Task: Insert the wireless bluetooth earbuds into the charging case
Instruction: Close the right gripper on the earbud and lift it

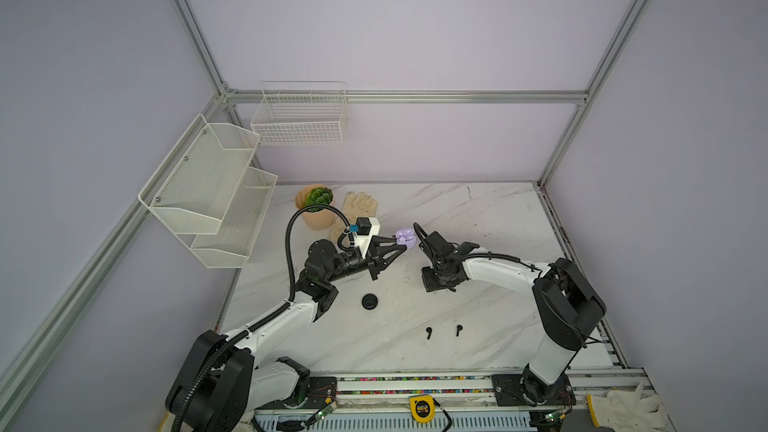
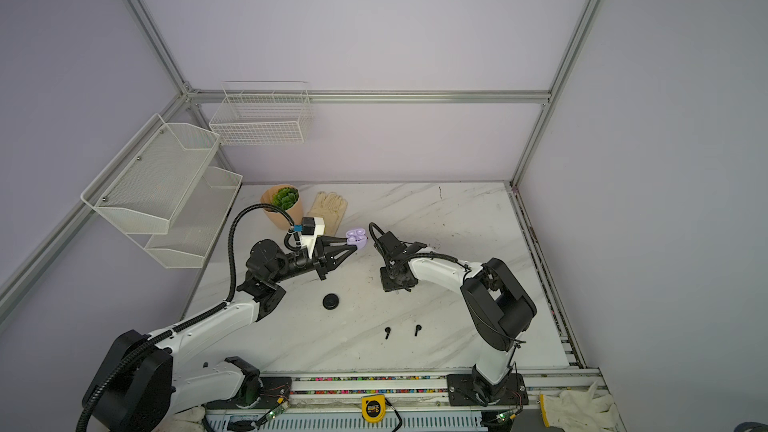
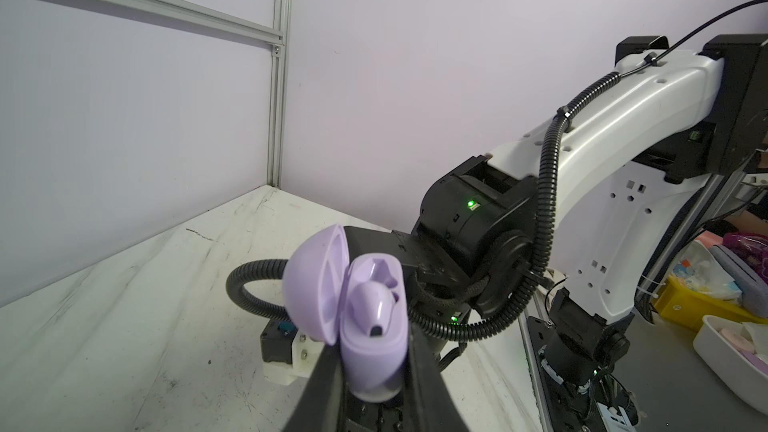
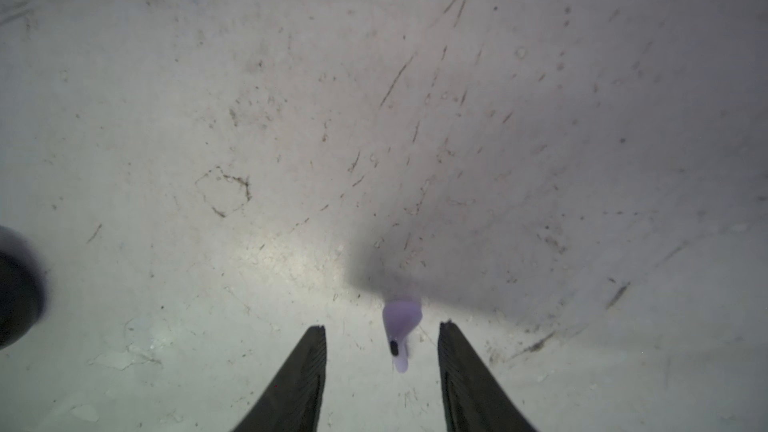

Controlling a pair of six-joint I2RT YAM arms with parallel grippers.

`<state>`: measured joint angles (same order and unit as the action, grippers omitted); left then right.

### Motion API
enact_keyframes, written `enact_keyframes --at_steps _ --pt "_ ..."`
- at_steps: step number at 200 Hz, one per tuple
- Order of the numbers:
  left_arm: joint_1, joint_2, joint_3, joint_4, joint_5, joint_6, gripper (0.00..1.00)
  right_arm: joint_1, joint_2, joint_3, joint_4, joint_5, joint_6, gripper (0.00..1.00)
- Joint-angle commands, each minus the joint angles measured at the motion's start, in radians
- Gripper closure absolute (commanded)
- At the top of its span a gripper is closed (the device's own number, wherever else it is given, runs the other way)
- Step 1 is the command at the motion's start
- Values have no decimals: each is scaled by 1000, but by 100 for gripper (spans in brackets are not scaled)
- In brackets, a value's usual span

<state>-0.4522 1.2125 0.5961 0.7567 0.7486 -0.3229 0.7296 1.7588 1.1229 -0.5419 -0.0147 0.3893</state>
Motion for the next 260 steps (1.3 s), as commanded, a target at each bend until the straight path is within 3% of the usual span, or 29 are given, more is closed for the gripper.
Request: enact_keyframes --at_steps 1,39,200,260 --pt "-3 -14 -38 47 -11 -6 100 5 41 29 -45 9 -32 52" --pt "-3 -14 -38 47 -10 -7 100 4 75 49 -60 23 -45 53" --pt "-3 -15 -40 47 -14 -5 100 -8 93 47 -59 35 -51 75" --pt "-3 -15 -40 45 -16 -4 100 -9 90 49 -64 44 -45 78"
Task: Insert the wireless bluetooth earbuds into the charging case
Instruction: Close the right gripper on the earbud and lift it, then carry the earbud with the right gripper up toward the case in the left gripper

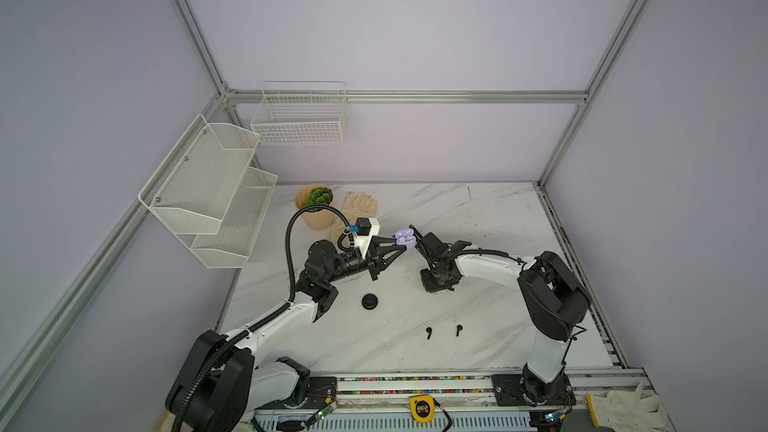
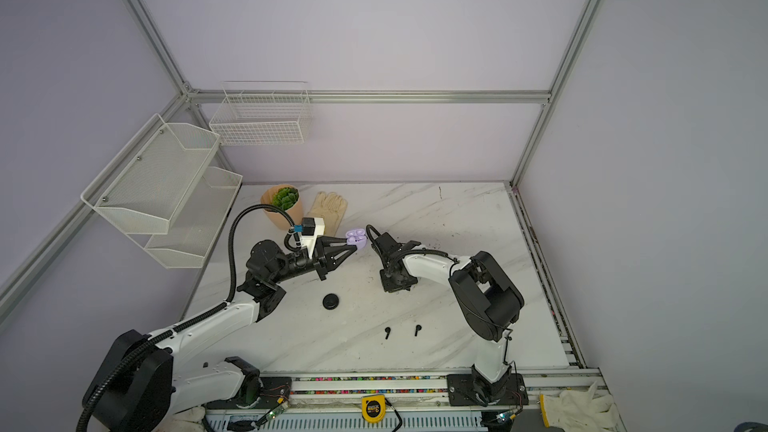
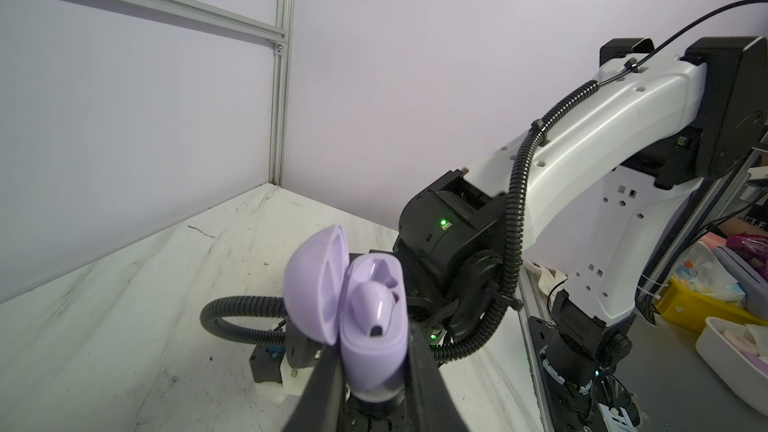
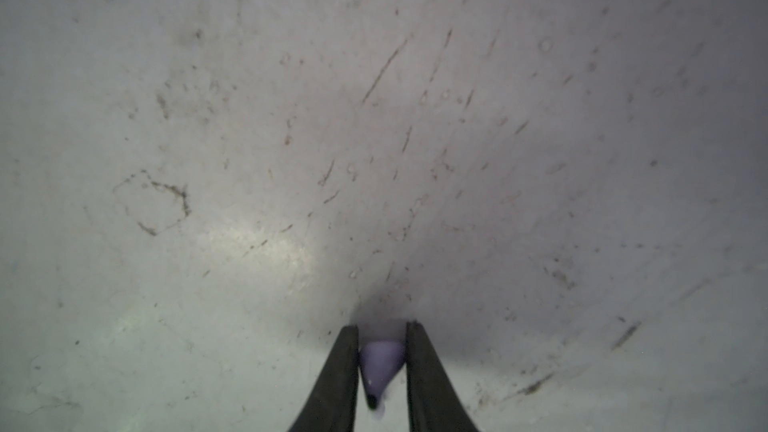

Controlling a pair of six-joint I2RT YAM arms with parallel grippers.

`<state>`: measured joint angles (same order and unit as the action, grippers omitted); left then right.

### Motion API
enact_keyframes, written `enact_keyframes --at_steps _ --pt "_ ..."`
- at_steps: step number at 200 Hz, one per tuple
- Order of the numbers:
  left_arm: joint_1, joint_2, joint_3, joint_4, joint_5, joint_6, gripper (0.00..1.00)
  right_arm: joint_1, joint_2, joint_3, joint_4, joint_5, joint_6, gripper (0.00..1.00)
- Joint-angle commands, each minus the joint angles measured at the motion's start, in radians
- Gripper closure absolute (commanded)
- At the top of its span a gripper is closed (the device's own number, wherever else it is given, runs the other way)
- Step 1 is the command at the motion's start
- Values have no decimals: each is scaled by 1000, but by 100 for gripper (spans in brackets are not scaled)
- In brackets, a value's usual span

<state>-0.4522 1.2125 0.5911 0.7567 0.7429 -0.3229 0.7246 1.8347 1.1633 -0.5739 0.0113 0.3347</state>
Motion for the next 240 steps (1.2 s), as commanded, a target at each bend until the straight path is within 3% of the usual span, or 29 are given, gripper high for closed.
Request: enact_keyframes --at_steps 1,113,240 --pt "-3 -15 -36 44 -10 -4 100 -3 14 9 -32 18 9 78" --pt "-3 -11 -16 35 -31 -8 100 -39 -56 35 -39 69 22 79" --pt "-3 68 25 182 -82 -99 100 -93 -231 130 -22 161 13 79"
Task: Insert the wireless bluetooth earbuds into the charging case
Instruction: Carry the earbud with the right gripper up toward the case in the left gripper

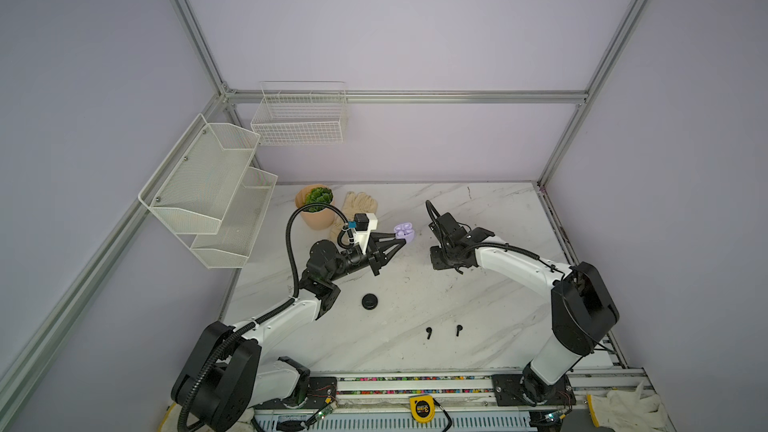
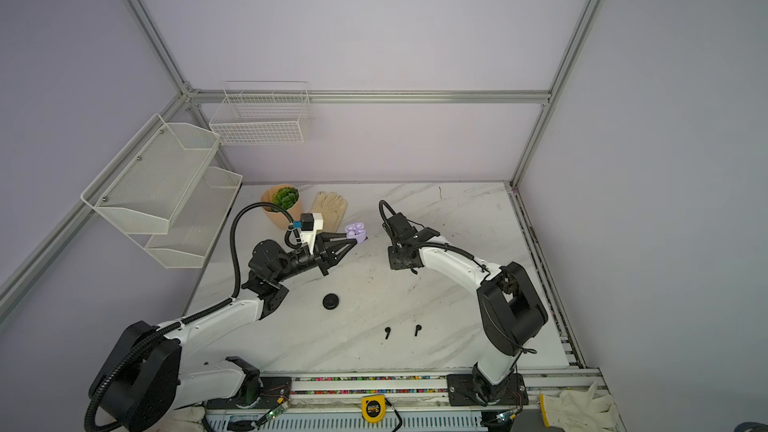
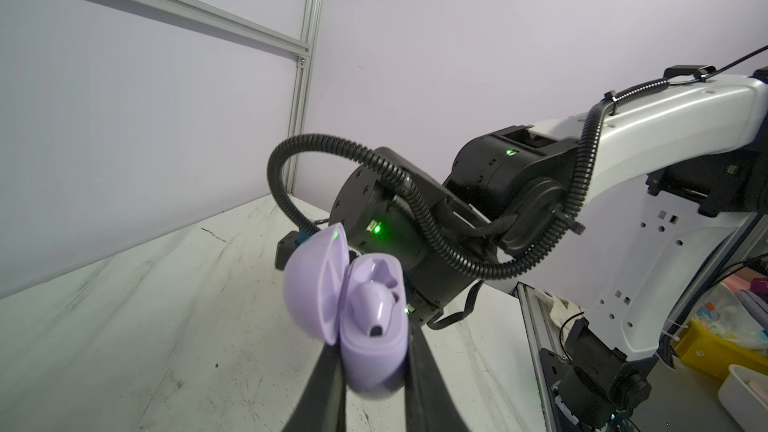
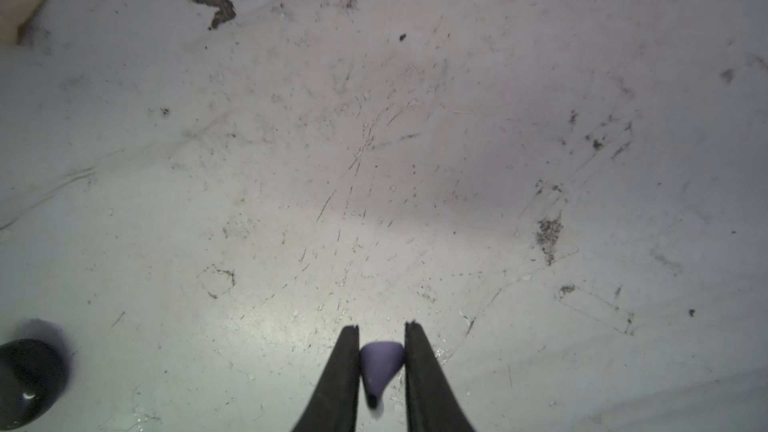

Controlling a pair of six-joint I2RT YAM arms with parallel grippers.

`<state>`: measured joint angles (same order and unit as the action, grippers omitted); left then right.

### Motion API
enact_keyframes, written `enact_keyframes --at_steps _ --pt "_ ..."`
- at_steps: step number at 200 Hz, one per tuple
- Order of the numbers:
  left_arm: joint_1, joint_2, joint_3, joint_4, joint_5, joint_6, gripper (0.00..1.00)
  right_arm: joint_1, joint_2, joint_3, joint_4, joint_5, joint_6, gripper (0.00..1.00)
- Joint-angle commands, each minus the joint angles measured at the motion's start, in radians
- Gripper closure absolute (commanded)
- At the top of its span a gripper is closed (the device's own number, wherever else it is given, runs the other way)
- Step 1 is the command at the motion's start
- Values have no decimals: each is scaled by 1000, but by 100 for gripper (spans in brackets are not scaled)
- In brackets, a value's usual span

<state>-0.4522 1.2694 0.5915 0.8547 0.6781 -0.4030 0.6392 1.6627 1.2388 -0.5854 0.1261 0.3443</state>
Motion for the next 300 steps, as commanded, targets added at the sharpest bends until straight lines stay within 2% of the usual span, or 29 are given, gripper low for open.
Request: enact_keyframes --at_steps 1,52,92,148,197,251,300 --pt "-3 12 24 85 -18 -19 100 -7 -62 56 -11 47 4 79" --pt "-3 82 51 196 -30 -36 100 -7 -118 230 -76 64 -2 79" --pt "-3 152 97 201 -22 -3 100 -3 -131 372 -113 40 -23 80" --pt "-2 264 191 179 -3 3 100 92 -98 508 -128 85 -14 81" --pt "-2 268 222 131 1 23 100 155 -85 493 -94 167 8 81" --pt "-2 265 228 123 5 29 100 176 -83 455 -34 172 23 82" --pt "-4 262 228 117 3 41 100 194 -70 439 -17 203 102 83"
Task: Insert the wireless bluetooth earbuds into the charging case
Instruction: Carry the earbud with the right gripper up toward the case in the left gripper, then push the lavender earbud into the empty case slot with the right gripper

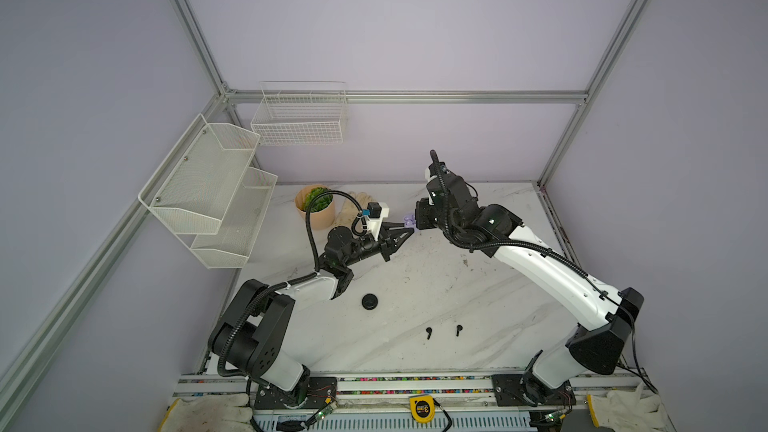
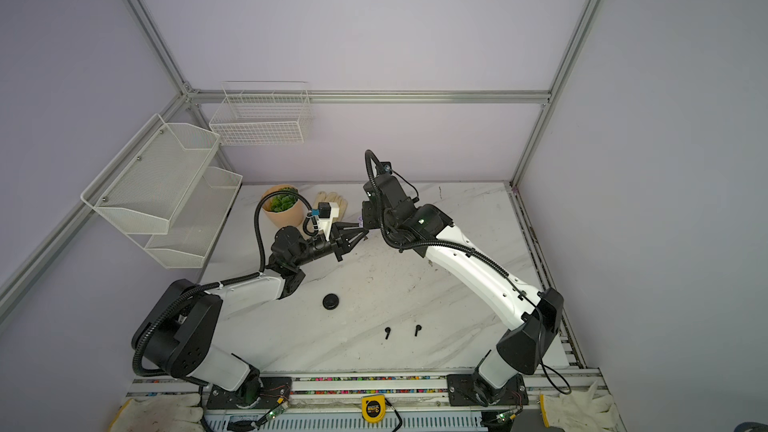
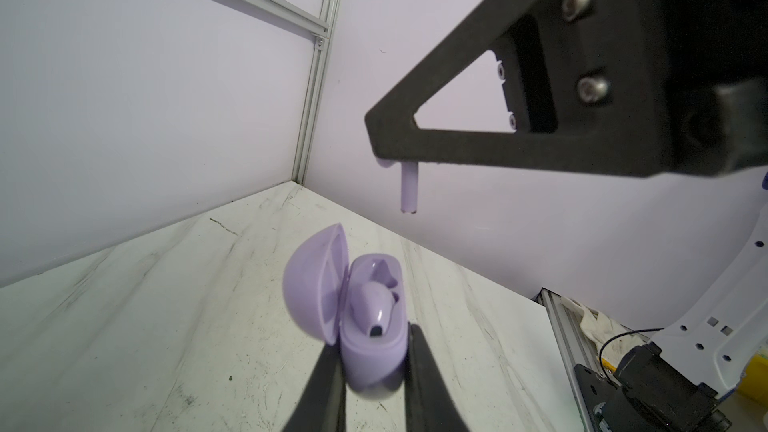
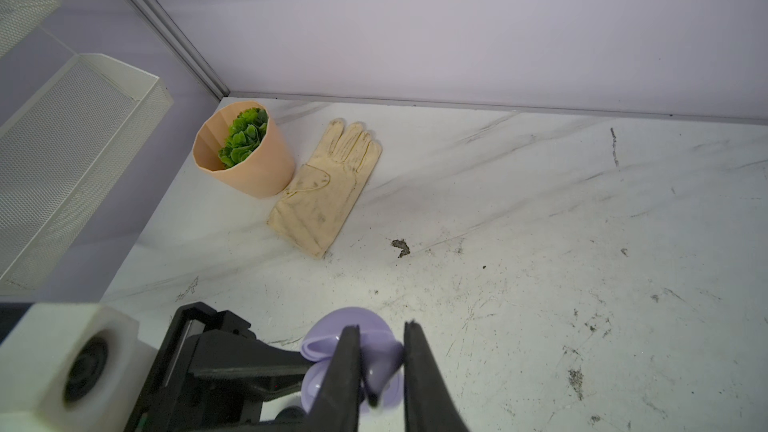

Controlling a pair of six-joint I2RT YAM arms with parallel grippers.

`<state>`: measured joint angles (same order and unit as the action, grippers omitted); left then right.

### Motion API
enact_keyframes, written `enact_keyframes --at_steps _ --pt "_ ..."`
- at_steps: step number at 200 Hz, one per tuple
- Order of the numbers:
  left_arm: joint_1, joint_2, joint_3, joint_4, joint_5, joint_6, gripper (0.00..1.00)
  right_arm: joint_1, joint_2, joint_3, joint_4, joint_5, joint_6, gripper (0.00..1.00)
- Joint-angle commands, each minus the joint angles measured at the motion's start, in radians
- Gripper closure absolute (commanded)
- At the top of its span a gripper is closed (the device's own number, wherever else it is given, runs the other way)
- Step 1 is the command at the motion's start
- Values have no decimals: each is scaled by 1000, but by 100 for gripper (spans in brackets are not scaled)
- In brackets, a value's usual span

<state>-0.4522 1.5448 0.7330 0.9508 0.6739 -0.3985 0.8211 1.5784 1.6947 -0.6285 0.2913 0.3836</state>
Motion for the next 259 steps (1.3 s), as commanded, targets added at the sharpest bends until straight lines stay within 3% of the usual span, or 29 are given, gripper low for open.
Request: enact_keyframes --at_steps 1,107,259 --pt "-4 -13 86 20 7 36 100 12 15 -17 26 38 64 83" --pt "-3 -28 64 32 0 59 100 51 40 -25 -5 129 171 84" --pt "-3 -40 54 31 -2 70 100 72 41 -69 -12 138 178 84"
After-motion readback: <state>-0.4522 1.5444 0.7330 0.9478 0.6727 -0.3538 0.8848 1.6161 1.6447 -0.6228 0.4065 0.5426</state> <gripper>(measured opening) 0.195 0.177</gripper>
